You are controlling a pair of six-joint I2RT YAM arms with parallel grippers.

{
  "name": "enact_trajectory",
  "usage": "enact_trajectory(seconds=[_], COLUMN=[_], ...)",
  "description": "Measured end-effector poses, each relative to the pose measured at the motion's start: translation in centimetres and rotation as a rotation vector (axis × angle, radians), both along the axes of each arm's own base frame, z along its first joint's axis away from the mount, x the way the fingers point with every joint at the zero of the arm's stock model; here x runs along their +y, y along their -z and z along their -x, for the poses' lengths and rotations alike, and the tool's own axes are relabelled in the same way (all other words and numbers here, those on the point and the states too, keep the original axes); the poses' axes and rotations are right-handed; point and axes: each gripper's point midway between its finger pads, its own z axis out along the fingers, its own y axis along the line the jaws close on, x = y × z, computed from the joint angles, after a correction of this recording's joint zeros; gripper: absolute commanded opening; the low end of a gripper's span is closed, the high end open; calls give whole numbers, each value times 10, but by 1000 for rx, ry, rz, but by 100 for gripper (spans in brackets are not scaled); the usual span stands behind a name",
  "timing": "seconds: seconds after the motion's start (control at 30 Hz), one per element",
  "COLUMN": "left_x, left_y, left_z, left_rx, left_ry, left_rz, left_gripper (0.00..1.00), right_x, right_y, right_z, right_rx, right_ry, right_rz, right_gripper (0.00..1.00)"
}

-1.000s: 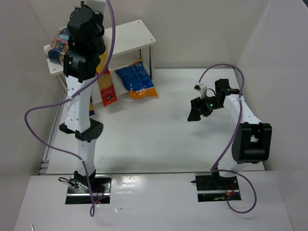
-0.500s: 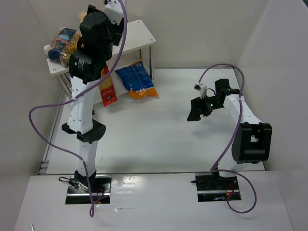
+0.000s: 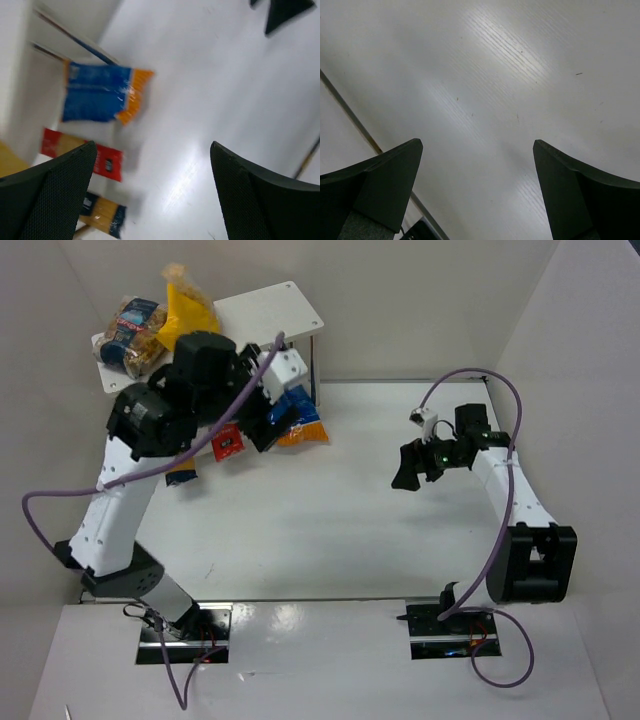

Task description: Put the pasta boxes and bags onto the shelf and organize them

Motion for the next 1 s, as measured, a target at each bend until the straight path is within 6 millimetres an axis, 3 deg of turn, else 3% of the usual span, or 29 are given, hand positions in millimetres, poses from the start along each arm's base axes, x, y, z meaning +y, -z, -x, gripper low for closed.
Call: enact_trajectory(seconds=[0.07, 0.17, 0.27, 0.43, 0.63, 0.7, 0.87, 1.0], left_x=[-3, 10, 32, 60, 97, 113, 148, 155], left_y=[43, 119, 172, 213, 274, 281, 275, 292], left_z=[9, 34, 56, 57, 45, 34, 10, 0], left_rx=[86, 212, 283, 264, 354, 375, 352, 427], left_ry=[37, 50, 21, -114, -348, -449, -640, -673], left_rz=[-44, -124, -166, -101, -92, -69, 29, 45], left_gripper=[99, 99, 99, 99, 99, 99, 99, 99], right_x=[-1, -3, -6, -18, -60, -76, -107, -117], right_y=[-5, -10, -12, -16, -22, -26, -37, -49], right_z=[1, 8, 12, 13, 10, 10, 19, 22], right_rx=[-26, -46, -55, -75, -123, -143, -217, -272], right_ry=[8, 27, 53, 132, 369, 451, 612, 673], right_rz=[4, 13, 23, 50, 133, 154, 207, 228], right_gripper=[100, 100, 100, 100, 100, 100, 100, 100])
